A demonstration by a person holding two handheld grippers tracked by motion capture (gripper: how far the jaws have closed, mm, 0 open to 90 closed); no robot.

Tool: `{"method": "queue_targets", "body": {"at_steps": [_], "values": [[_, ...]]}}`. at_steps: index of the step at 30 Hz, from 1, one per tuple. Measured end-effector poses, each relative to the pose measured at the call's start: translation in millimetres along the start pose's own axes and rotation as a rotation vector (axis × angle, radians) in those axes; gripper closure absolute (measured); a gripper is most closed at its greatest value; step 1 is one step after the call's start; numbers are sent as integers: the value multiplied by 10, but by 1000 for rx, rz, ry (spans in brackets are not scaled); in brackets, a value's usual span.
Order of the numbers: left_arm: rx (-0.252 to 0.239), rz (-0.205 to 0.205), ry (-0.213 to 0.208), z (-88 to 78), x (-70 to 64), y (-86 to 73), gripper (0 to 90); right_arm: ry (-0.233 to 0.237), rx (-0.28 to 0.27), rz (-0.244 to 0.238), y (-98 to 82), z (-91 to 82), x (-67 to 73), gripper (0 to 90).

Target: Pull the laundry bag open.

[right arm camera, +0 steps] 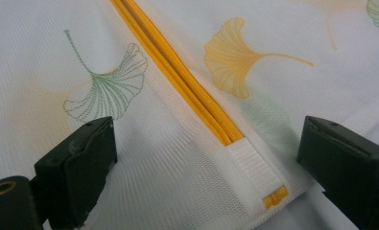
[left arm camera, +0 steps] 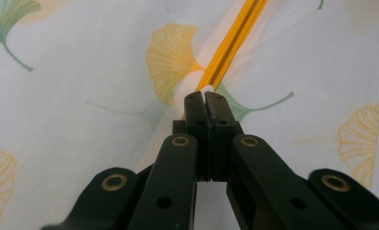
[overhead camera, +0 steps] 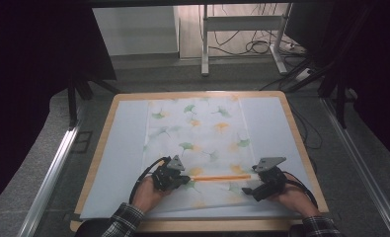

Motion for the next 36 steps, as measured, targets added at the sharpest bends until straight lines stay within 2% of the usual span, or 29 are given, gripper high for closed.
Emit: {"method": "queue_targets", "body": {"at_steps": [20, 36], "values": [[14, -23, 47, -216, 98, -220, 900, -3, 0, 1, 1, 2, 0, 62], [2, -73, 83, -437, 221, -449, 900, -7, 1, 8, 4, 3, 4, 62]]}}
Point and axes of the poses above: each handheld gripper's, and its own axes: z roughly forward along the jaws, y roughly out of its top, x roughly to its left, the point moved 6 cm from there along z, roughly forward along the jaws, and after that the axes turned 2 degrees about y, right-handed, at the moved point
